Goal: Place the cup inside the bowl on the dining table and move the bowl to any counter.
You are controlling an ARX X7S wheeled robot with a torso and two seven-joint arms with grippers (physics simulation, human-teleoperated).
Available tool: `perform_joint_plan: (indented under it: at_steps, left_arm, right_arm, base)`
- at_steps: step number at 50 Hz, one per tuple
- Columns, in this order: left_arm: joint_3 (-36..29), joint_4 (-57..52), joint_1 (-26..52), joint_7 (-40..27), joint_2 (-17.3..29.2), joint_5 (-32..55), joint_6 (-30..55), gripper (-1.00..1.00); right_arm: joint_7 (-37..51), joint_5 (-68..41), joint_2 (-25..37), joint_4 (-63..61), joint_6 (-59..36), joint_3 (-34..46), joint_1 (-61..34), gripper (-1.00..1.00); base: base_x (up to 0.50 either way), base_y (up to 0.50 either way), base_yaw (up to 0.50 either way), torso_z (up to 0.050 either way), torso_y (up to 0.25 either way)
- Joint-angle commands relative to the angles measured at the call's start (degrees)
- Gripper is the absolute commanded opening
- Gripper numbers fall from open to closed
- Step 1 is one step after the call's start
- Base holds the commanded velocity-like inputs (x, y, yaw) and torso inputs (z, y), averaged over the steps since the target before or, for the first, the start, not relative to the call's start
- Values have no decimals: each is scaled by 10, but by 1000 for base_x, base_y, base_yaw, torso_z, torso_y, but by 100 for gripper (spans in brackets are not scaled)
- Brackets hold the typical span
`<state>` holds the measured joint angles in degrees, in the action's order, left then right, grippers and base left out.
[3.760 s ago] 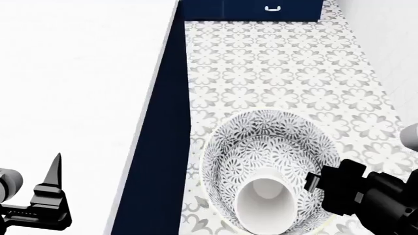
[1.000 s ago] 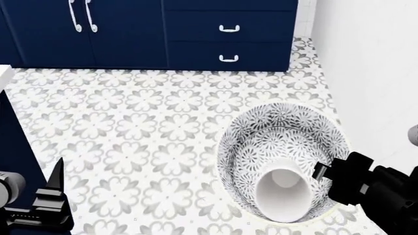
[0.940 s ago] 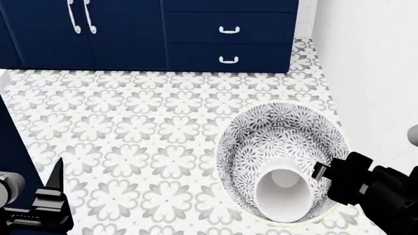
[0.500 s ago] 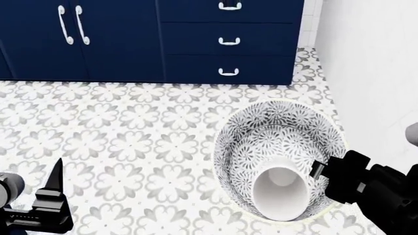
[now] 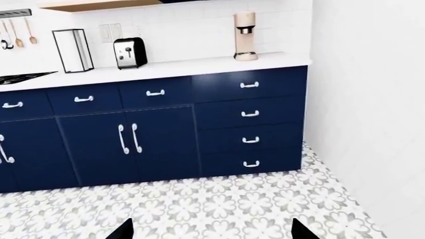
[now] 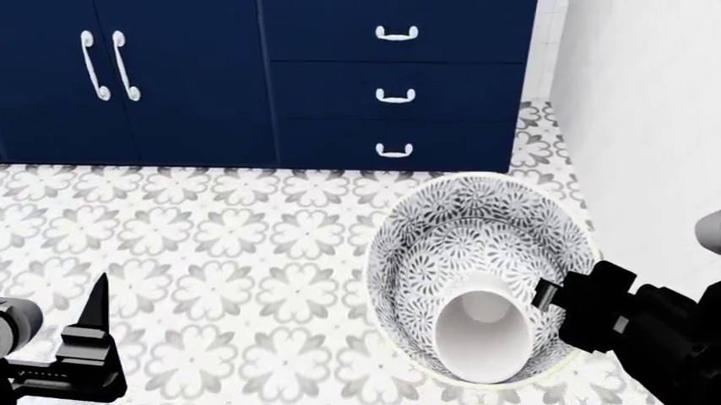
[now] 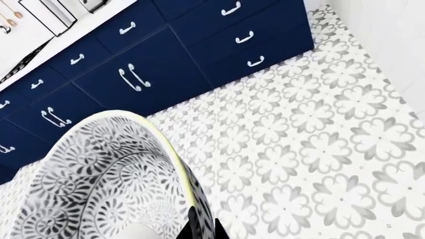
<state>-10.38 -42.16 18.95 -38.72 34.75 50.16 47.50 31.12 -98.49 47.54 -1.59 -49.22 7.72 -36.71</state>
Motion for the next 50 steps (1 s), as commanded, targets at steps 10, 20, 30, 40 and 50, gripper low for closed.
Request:
perform_joint_plan:
  at_steps: [10, 20, 30, 40, 50]
  left_arm:
    - [-5, 0, -1, -1, 0, -1, -3, 100]
    - [-5, 2, -5, 1, 2, -2, -8, 100]
    - [-7, 3, -1, 0, 2, 0, -6, 100]
    - [-7, 3, 2, -5, 2, 3, -4, 100]
    - [-6, 4, 1, -7, 3, 3, -7, 100]
  right_arm:
    - [-11, -2, -3, -1, 11, -8, -1, -100]
    - [-12, 0, -2, -1, 9, -4, -8, -100]
    - [-18, 6, -3, 4, 13, -4, -3, -100]
    - [-16, 0, -2, 2, 12, -4, -6, -100]
    - [-17, 1, -3, 5, 12, -2, -8, -100]
  base:
    - [500, 3, 0, 0, 3]
    - [500, 3, 0, 1, 2]
    - [500, 3, 0, 0, 2]
    - [500, 3, 0, 0, 3]
    - [500, 3, 0, 0, 2]
